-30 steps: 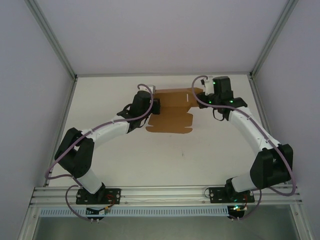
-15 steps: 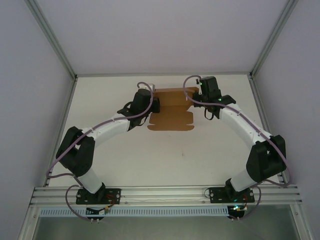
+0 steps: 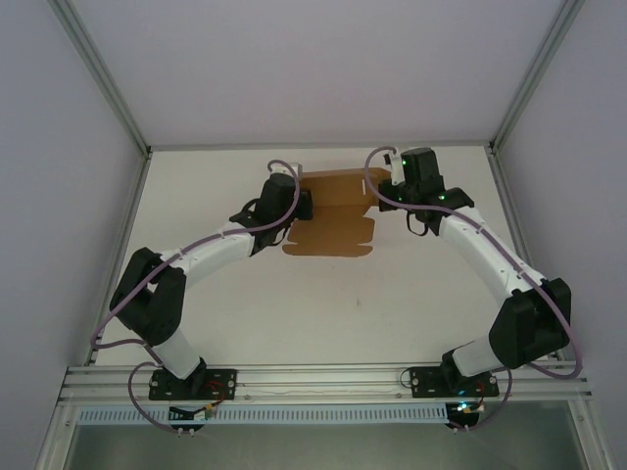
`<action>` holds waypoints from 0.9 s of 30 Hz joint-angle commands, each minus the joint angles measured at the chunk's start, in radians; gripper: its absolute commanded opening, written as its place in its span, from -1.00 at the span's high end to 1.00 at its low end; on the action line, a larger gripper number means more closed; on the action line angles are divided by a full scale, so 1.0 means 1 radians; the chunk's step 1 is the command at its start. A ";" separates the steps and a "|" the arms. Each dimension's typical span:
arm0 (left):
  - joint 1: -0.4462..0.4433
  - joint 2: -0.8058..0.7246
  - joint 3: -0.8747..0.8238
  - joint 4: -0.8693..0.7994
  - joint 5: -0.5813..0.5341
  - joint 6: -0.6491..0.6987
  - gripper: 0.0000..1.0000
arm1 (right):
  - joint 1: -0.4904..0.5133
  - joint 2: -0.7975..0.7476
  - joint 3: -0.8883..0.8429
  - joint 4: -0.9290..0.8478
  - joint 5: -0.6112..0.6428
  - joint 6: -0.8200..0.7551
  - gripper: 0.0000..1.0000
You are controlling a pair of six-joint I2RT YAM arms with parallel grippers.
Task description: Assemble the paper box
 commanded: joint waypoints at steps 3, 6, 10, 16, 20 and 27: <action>-0.009 -0.013 0.034 0.053 0.058 -0.019 1.00 | 0.010 0.015 0.009 0.009 -0.020 0.017 1.00; -0.009 -0.016 0.035 0.055 0.064 -0.021 1.00 | 0.027 0.031 0.024 -0.008 0.088 0.043 1.00; -0.012 -0.015 0.038 0.056 0.064 -0.023 1.00 | 0.072 0.083 0.064 -0.064 0.274 0.058 1.00; -0.015 -0.013 0.045 0.051 0.066 -0.026 1.00 | 0.101 0.181 0.132 -0.153 0.512 0.142 1.00; -0.016 -0.019 0.042 0.049 0.063 -0.027 1.00 | 0.102 0.192 0.140 -0.154 0.535 0.169 1.00; -0.019 -0.017 0.039 0.056 0.061 -0.029 1.00 | 0.103 0.185 0.133 -0.118 0.437 0.186 1.00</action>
